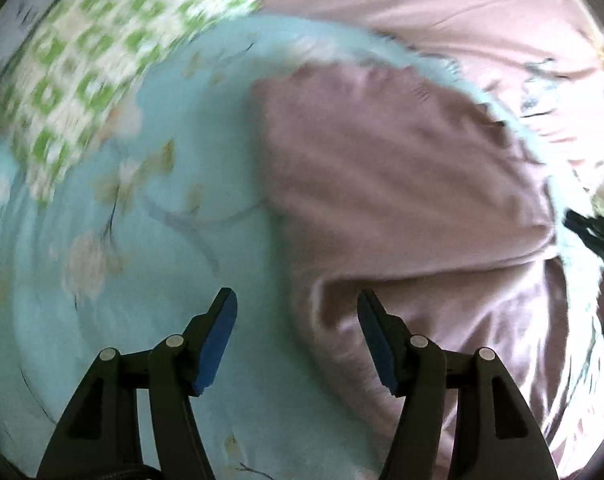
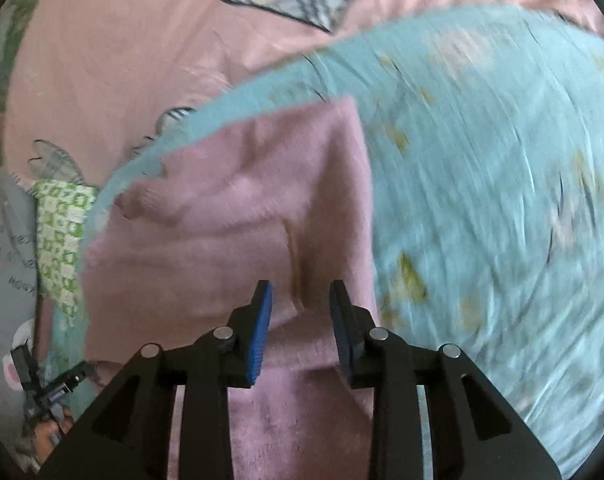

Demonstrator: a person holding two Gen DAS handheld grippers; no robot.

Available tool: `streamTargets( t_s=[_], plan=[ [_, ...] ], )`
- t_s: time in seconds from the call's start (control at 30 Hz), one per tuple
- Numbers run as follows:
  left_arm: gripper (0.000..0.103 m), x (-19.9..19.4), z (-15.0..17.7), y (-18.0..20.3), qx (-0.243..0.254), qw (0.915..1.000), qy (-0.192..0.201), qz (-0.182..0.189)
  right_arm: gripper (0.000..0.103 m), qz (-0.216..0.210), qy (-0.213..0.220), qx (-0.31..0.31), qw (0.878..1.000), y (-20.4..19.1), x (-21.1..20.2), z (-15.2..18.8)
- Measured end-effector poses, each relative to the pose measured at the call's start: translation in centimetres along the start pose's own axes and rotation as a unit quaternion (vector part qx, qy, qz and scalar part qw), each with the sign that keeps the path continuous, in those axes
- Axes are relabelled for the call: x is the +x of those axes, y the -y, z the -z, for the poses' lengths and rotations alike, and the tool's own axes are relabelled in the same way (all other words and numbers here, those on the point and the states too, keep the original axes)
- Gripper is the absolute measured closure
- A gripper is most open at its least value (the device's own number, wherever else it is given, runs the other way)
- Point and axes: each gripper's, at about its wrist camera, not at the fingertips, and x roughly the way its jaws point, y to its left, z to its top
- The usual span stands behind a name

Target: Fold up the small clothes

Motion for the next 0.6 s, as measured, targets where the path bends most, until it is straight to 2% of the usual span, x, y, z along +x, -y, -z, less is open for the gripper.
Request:
streamTargets(
  t_s=[0.03, 0.1, 0.17, 0.23, 0.33, 0.43, 0.53, 0.6],
  plan=[
    [0.036, -0.3, -1.0, 0.4, 0.010, 0.9999, 0.007, 0.002, 0.070, -0.006, 0.002, -0.013, 1.000, -0.3, -0.1, -1.0],
    [0.032, -0.4, -3.5, 1.4, 0.026, 0.9995, 0.020, -0.002, 0.061, -0.016, 0.002, -0.035, 0.999, -1.2, 0.2, -2.9],
    [0.031, 0.5, -6.8, 2.5, 0.048, 0.9983, 0.030, -0.012, 0.038, -0.020, 0.005, -0.063, 0.998, -2.3, 0.9, -4.8],
    [0.028, 1.6, -9.9, 3.5, 0.077, 0.9959, 0.038, -0.030, 0.032, -0.019, 0.015, -0.100, 0.995, -3.6, 1.8, -6.7],
    [0.021, 4.3, -14.0, 4.8, 0.099, 0.9942, 0.025, -0.032, 0.028, -0.013, 0.010, -0.143, 0.990, -5.6, 3.9, -9.5],
    [0.021, 7.5, -17.4, 5.9, 0.114, 0.9930, -0.004, -0.030, 0.026, -0.014, -0.014, -0.175, 0.984, -6.5, 6.4, -11.8],
    [0.020, 10.1, -19.3, 6.7, 0.138, 0.9892, -0.019, -0.047, 0.026, -0.009, -0.031, -0.214, 0.976, -7.3, 8.7, -13.0],
    [0.019, 12.1, -20.0, 6.7, 0.143, 0.9878, -0.045, -0.040, 0.026, -0.008, -0.050, -0.244, 0.968, -7.7, 10.2, -13.2]
  ],
)
